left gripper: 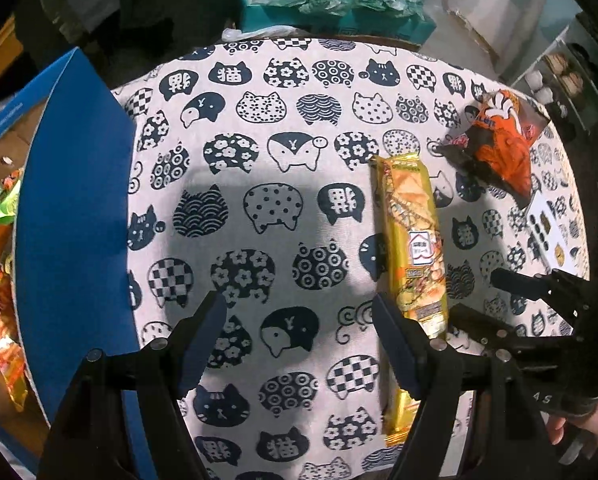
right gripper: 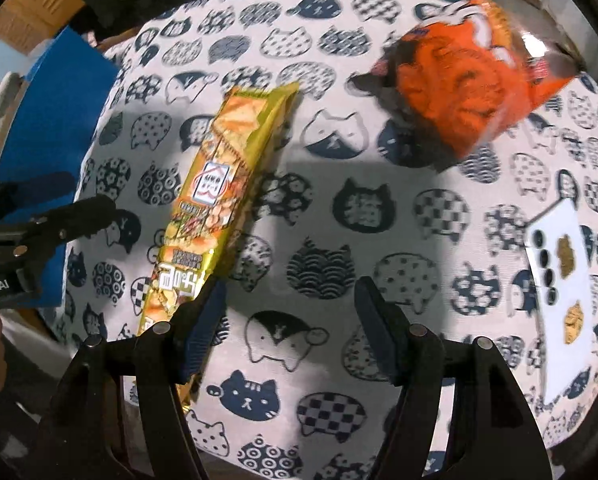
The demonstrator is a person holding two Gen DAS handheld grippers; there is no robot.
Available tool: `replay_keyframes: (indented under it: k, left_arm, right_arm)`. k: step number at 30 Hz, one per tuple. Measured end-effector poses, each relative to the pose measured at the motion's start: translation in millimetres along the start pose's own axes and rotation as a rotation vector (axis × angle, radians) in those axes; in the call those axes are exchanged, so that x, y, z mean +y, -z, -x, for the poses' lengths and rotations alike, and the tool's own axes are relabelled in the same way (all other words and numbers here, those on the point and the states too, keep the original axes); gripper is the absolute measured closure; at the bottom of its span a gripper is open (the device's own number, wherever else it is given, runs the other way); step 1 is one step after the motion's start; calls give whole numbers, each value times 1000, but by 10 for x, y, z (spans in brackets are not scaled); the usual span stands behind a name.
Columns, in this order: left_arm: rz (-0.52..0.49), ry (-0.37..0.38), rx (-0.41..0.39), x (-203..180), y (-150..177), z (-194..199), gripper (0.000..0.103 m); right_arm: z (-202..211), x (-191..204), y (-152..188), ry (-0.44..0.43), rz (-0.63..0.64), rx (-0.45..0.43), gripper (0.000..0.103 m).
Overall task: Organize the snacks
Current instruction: 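Grasp the yellow stick pack with the left tool while the right tool grasps the orange chip bag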
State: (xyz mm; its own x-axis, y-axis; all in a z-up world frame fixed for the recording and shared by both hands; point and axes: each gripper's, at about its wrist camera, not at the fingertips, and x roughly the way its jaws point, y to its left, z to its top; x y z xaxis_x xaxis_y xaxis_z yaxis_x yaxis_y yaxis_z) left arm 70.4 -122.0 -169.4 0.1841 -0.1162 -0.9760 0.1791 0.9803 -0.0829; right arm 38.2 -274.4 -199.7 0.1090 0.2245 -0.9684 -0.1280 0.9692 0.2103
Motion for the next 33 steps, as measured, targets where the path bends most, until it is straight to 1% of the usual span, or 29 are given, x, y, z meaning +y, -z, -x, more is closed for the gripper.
replay_keyframes:
  k: [1, 2, 3, 4, 8, 10, 11, 17, 23, 26, 28, 29, 31, 33]
  left_arm:
    - [7, 15, 0, -12, -5, 2, 24]
    - [16, 29, -1, -33, -12, 0, 20]
    - [25, 41, -3, -52, -18, -1, 19]
    - [38, 57, -2, -84, -27, -12, 19]
    - [55, 92, 19, -243, -66, -108, 18]
    - [53, 92, 19, -337, -74, -153, 18]
    - [47, 90, 17, -377, -75, -169, 18]
    - [0, 76, 33, -603, -57, -291, 17]
    - [-43, 67, 72, -750, -26, -494, 17]
    - [-54, 66, 71, -774, -9, -536, 17]
    - [-60, 67, 67, -774, -3, -549, 24]
    - [-65, 67, 68, -779, -3, -560, 33]
    - [-86, 52, 52, -802, 21, -572, 43]
    - [-101, 63, 44, -808, 10, -572, 65]
  right_arm:
    - [40, 3, 5, 6, -13, -8, 35]
    - [84, -34, 33, 10, -26, -15, 35]
    - [130, -86, 38, 16, -40, -20, 32]
    - [173, -135, 49, 28, -51, -23, 29]
    - [267, -357, 137, 70, -80, -38, 29]
    - [320, -509, 156, 70, -103, -43, 29]
    - [372, -646, 153, 68, -108, -42, 29]
    - [428, -866, 191, 80, -154, -47, 29]
    - [437, -899, 180, 80, -173, -58, 29]
    - [440, -887, 165, 74, -176, -62, 29]
    - [432, -884, 145, 71, -183, -65, 29]
    - [415, -872, 113, 70, -188, -67, 29]
    - [439, -894, 98, 61, -201, -73, 29]
    - [463, -906, 58, 55, -217, -81, 29]
